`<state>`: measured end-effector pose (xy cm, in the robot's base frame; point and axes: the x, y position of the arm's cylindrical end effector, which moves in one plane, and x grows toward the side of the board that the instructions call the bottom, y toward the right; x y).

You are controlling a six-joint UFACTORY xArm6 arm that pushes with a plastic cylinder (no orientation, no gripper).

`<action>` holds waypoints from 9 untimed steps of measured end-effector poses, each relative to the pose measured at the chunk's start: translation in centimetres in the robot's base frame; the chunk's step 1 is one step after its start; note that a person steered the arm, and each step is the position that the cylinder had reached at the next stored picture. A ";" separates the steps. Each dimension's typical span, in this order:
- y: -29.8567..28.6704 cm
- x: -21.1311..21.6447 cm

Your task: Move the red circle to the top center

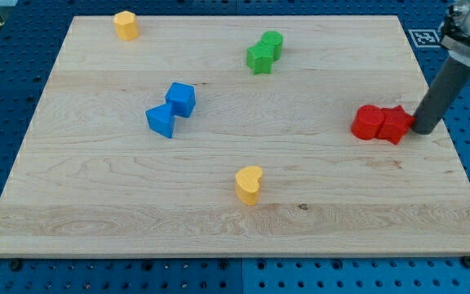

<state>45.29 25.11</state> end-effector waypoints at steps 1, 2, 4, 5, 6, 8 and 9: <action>2.3 1.6; 5.6 7.4; -1.2 5.6; -3.8 3.9; -5.6 2.9; -5.7 0.3; -7.6 -1.5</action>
<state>43.83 17.54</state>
